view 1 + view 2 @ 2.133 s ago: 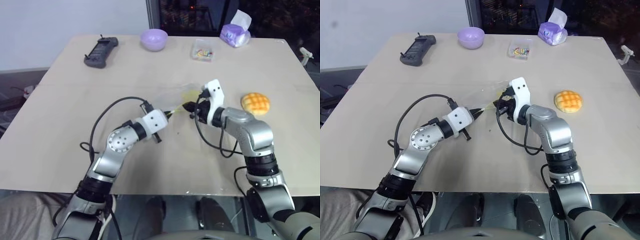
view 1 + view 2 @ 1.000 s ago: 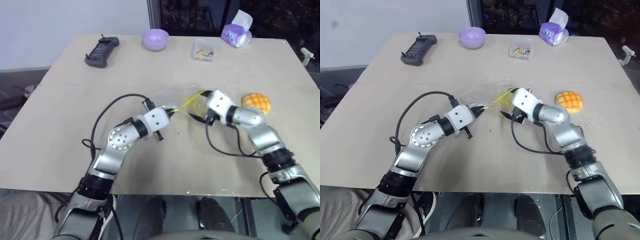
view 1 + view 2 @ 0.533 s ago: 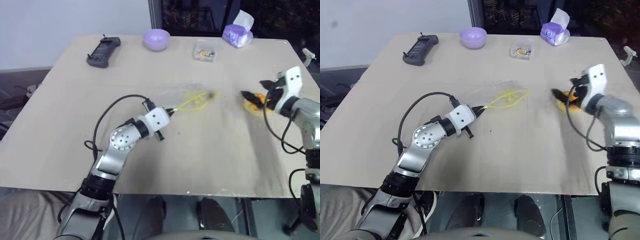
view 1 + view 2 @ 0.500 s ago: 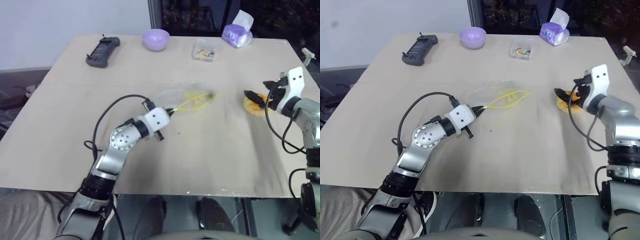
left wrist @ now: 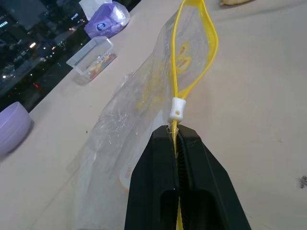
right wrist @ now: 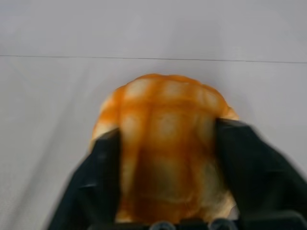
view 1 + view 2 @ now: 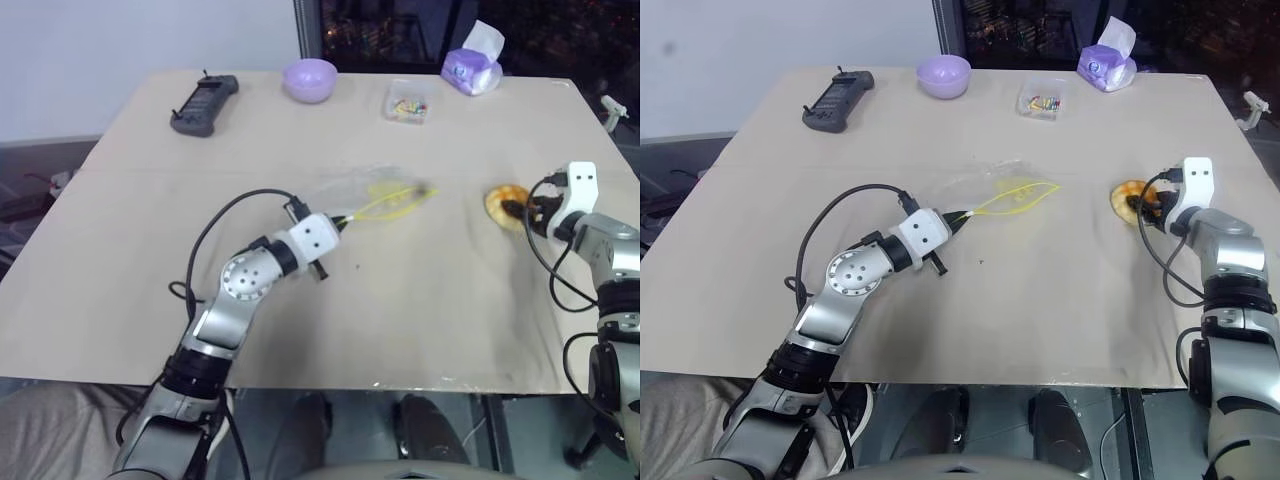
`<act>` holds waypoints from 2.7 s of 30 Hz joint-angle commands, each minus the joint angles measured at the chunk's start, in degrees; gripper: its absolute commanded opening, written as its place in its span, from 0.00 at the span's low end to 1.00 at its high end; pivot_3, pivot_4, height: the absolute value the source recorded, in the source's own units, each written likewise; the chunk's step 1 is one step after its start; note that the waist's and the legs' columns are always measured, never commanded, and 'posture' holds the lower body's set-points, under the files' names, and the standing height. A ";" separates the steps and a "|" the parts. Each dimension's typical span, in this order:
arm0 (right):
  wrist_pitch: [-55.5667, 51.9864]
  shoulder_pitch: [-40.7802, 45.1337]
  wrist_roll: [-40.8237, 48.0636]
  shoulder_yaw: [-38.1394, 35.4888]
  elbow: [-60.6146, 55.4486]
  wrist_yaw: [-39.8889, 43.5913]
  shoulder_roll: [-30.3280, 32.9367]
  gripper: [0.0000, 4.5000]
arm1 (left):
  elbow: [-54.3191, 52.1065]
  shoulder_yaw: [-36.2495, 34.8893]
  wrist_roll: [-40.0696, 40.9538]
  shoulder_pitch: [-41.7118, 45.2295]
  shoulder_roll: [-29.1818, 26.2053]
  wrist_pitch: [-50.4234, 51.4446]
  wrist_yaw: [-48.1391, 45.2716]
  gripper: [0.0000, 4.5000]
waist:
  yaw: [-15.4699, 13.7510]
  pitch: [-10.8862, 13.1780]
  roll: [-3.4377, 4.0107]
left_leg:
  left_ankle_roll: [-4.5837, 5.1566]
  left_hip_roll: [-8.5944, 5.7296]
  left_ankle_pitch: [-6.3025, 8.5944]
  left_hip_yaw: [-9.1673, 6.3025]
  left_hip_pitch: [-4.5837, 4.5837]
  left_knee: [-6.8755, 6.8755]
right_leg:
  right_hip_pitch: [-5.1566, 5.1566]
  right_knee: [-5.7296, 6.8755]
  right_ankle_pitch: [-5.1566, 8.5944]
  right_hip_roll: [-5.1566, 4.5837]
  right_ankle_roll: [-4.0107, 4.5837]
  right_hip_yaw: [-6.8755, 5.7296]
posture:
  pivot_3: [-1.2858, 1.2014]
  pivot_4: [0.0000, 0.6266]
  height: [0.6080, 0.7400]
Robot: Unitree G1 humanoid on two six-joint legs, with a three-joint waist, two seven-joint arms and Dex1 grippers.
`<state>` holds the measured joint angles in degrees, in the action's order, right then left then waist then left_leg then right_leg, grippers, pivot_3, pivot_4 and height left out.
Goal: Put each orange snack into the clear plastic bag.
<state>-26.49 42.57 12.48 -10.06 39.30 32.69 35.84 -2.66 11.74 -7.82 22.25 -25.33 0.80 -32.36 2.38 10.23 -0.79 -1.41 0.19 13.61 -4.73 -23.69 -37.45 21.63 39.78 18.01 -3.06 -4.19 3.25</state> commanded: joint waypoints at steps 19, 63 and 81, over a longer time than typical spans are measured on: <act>-9.37 -10.51 15.82 4.54 -37.28 25.42 1.58 0.01 | 0.09 -0.18 -0.22 1.38 0.08 -2.09 0.19 0.00 | -0.13 0.03 0.04 | 0.00 0.01 0.00 -0.08 -0.05 0.00 | 0.02 -0.03 0.00 0.01 0.00 -0.07 | 0.52 0.24 1.00; -18.80 7.02 3.50 9.53 -27.20 -7.53 -21.62 0.54 | 6.10 2.65 -0.98 5.42 0.83 -13.47 -4.75 0.00 | 0.22 0.02 0.06 | -0.01 -0.02 -0.01 -0.12 -0.08 0.00 | 0.11 0.04 0.00 0.02 0.00 -0.10 | 0.52 0.24 1.00; -11.60 -5.76 7.82 10.89 -38.36 18.64 1.28 0.98 | 5.76 1.97 -0.92 4.39 1.32 -13.09 -4.63 0.00 | 0.00 0.03 0.07 | 0.01 -0.02 0.00 -0.16 -0.11 0.01 | 0.06 -0.03 0.00 0.01 0.00 -0.17 | 0.52 0.24 1.00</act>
<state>-42.28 36.98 21.07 1.21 1.52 48.69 36.03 5.03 14.06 -9.34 26.66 -24.12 -11.61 -37.25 2.38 10.26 -0.72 -1.40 0.17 13.61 -4.88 -23.80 -37.44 21.69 39.75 18.02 -3.05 -4.19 3.09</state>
